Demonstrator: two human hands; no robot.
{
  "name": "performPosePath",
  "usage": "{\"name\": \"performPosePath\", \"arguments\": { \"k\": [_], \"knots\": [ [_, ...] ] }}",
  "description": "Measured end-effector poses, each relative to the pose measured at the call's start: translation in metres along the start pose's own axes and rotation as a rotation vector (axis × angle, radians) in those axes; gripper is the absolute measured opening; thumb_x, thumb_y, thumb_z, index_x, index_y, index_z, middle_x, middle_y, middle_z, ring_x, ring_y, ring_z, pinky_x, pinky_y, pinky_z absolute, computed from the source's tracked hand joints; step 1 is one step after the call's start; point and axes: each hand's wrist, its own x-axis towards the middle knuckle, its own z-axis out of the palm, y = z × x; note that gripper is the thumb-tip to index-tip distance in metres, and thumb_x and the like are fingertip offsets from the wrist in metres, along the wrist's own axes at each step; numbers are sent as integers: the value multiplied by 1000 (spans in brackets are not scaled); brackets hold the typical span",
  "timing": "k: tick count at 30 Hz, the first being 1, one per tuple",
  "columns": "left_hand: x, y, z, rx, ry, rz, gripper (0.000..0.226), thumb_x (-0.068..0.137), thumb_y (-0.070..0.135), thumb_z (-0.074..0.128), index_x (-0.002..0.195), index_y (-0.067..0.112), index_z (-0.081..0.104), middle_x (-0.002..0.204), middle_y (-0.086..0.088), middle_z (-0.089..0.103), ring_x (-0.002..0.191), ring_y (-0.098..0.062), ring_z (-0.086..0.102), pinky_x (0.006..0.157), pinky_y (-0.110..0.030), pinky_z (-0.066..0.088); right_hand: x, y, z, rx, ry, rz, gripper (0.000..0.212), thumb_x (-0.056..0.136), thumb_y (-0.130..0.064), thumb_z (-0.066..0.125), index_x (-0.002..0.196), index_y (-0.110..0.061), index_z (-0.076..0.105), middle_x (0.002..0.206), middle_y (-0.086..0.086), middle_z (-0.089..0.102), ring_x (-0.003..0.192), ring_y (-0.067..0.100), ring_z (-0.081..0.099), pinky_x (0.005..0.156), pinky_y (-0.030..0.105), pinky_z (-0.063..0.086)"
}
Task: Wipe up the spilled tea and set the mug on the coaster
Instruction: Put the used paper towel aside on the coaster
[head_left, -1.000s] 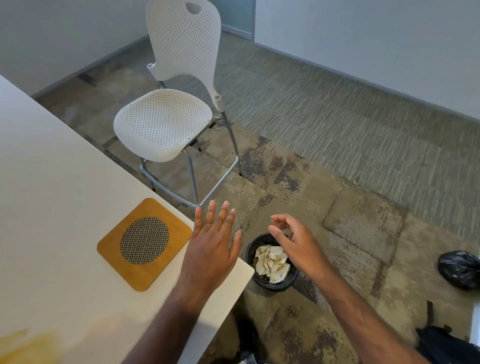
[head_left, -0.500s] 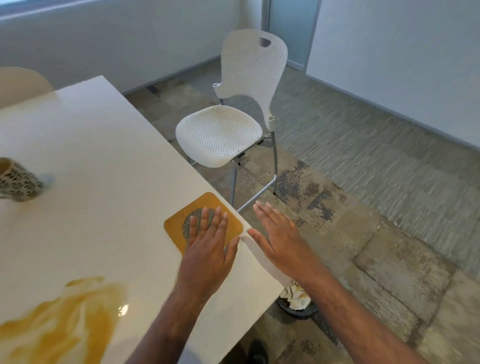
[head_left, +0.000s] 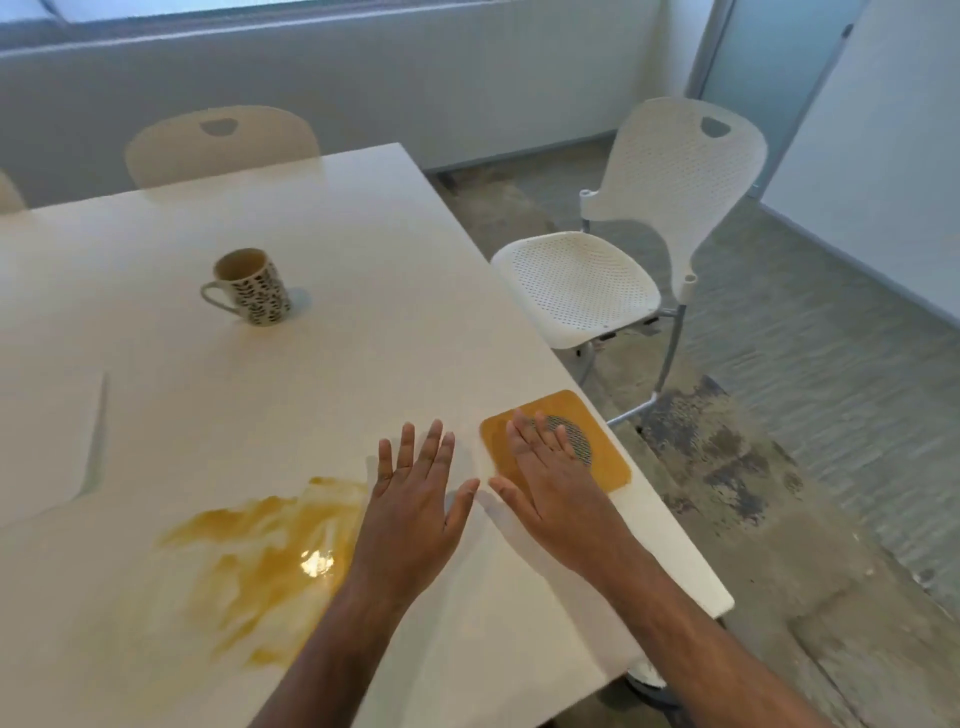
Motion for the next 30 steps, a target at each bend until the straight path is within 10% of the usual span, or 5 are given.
{"name": "performPosePath", "arguments": {
  "k": [21, 30],
  "knots": [
    [-104, -197, -64, -22, 79, -394, 92, 95, 82, 1, 169, 28, 11, 175, 10, 0, 161, -17, -17, 131, -46, -10, 99, -178, 69, 60, -131, -274, 86, 100, -73, 10, 166, -17, 8, 173, -5, -3, 158, 9, -14, 130, 37, -1],
    [-138, -272, -85, -55, 116, -507, 90, 95, 82, 3, 168, 30, 13, 176, 10, 3, 162, -19, -11, 131, -48, -9, 146, -251, 91, 278, -98, -311, 65, 105, -59, 38, 154, -17, 43, 162, -5, 40, 150, 2, 19, 126, 25, 8]
  ]
}}
